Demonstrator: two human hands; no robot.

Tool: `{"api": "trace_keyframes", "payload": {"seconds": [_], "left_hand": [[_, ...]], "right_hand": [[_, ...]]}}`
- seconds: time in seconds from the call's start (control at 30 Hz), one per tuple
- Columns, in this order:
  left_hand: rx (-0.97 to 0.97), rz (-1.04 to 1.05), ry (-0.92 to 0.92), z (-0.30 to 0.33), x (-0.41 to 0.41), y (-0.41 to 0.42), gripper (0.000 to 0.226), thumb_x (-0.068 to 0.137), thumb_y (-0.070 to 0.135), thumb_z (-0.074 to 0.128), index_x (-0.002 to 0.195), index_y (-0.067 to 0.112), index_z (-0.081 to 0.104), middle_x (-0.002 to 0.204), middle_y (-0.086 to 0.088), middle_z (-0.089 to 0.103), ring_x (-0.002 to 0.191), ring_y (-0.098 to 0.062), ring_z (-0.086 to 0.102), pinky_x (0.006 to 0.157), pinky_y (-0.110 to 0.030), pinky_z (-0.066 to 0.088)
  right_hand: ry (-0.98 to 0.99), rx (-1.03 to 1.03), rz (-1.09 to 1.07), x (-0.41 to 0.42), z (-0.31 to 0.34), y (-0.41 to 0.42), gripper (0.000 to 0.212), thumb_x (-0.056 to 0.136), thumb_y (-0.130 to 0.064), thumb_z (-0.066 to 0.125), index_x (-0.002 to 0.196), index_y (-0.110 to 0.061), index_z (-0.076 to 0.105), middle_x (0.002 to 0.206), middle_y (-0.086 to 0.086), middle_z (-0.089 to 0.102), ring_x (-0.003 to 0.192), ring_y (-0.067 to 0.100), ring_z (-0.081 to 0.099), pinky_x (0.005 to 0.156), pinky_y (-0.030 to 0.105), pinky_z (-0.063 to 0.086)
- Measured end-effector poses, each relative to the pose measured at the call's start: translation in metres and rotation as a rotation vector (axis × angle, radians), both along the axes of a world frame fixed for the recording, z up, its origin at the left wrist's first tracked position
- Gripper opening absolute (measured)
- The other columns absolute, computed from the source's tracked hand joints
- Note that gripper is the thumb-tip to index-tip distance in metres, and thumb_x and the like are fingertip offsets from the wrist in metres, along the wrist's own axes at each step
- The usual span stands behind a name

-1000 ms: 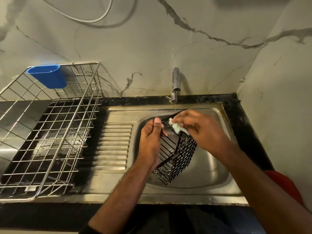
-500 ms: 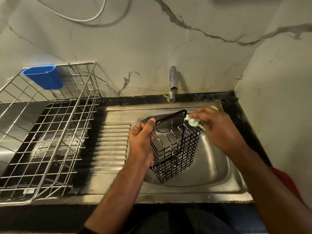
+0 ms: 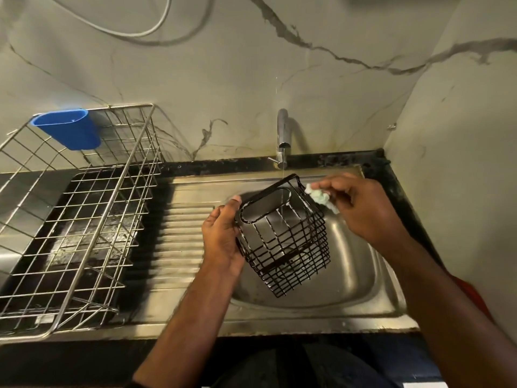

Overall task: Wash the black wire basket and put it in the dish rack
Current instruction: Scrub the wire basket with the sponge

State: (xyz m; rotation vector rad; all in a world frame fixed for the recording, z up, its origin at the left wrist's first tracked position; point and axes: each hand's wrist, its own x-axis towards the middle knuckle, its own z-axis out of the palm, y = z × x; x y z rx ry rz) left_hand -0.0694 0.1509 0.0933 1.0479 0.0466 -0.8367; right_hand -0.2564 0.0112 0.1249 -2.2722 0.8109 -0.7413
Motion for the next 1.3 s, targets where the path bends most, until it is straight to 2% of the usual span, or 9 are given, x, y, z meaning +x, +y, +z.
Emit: {"api": "trace_keyframes", "payload": {"seconds": [0.07,0.2,0.43,0.63,0.7,0.87,1.07,1.17,1.3], "left_hand": [[-0.013,-0.024,0.018,0.001,-0.003,0.002,0.016,0.092,0.007,0.07,0.081,0.014,0.061,0.057,0.002,0.065,0.037,-0.006,0.058,0.035,-0.015,0.044],[0.007,-0.035,0.029,-0.006,0.003,0.002,0.008,0.089,0.015,0.075,0.086,0.015,0.067,0.07,0.002,0.065,0.039,-0.005,0.053,0.036,-0.017,0.045],[0.019,-0.06,0.027,-0.027,0.013,-0.001,0.041,0.067,0.033,0.09,0.1,0.018,0.07,0.079,0.001,0.062,0.053,-0.012,0.047,0.04,-0.02,0.044],[0.032,-0.078,0.028,-0.024,0.011,0.003,0.012,0.085,0.024,0.077,0.09,0.015,0.068,0.065,0.003,0.065,0.04,-0.009,0.054,0.034,-0.017,0.043],[0.024,-0.08,0.073,-0.023,0.015,0.004,0.019,0.095,0.022,0.065,0.077,0.016,0.067,0.054,0.002,0.064,0.036,-0.01,0.057,0.033,-0.017,0.043],[0.062,-0.034,0.145,-0.036,0.025,0.007,0.039,0.093,0.033,0.057,0.056,0.021,0.053,0.038,0.003,0.044,0.032,-0.011,0.045,0.03,-0.017,0.035],[0.029,-0.068,0.127,-0.049,0.027,0.008,0.025,0.086,0.03,0.058,0.063,0.021,0.057,0.038,0.007,0.043,0.03,-0.006,0.043,0.029,-0.014,0.033],[-0.019,-0.069,0.086,-0.051,0.031,0.01,0.052,0.095,0.029,0.047,0.045,0.017,0.056,0.034,0.006,0.036,0.034,-0.01,0.05,0.031,-0.016,0.033],[-0.011,-0.039,0.051,-0.05,0.042,0.016,0.052,0.088,0.034,0.052,0.038,0.018,0.051,0.035,0.006,0.034,0.043,-0.013,0.053,0.038,-0.019,0.032]], "right_hand": [[0.056,-0.024,-0.061,0.0,-0.004,-0.006,0.031,0.094,-0.006,0.06,0.113,-0.028,0.07,0.112,-0.011,0.068,0.099,0.002,0.064,0.091,0.026,0.055],[-0.146,0.041,-0.022,0.01,0.0,0.008,0.024,0.094,-0.005,0.062,0.108,-0.022,0.073,0.108,-0.011,0.07,0.102,-0.005,0.064,0.087,0.009,0.049],[-0.509,0.234,-0.078,0.018,0.013,0.013,0.022,0.094,-0.003,0.062,0.11,-0.015,0.071,0.108,-0.006,0.073,0.104,0.005,0.068,0.086,0.016,0.053],[-0.173,0.101,-0.076,0.016,-0.009,0.006,0.034,0.092,-0.003,0.063,0.113,-0.028,0.069,0.112,-0.019,0.067,0.103,-0.015,0.06,0.083,0.006,0.049],[-0.065,0.107,-0.104,0.01,-0.02,0.007,0.037,0.092,0.002,0.062,0.114,-0.027,0.069,0.111,-0.017,0.064,0.096,-0.025,0.054,0.077,-0.002,0.042],[0.053,0.139,-0.16,0.004,-0.033,-0.001,0.031,0.088,0.008,0.064,0.11,-0.012,0.072,0.114,0.0,0.07,0.103,0.007,0.067,0.078,-0.006,0.038],[-0.137,0.046,0.029,0.032,0.015,0.031,0.033,0.092,0.0,0.062,0.114,-0.023,0.072,0.117,-0.012,0.07,0.104,0.0,0.065,0.086,0.016,0.054],[-0.207,-0.027,0.11,0.036,0.015,0.036,0.033,0.091,0.006,0.061,0.113,-0.016,0.073,0.115,-0.008,0.07,0.107,0.0,0.064,0.09,0.011,0.05],[0.007,0.031,-0.048,0.018,-0.01,0.013,0.036,0.093,0.001,0.059,0.115,-0.025,0.07,0.122,-0.011,0.066,0.105,0.001,0.061,0.084,0.004,0.047]]}}
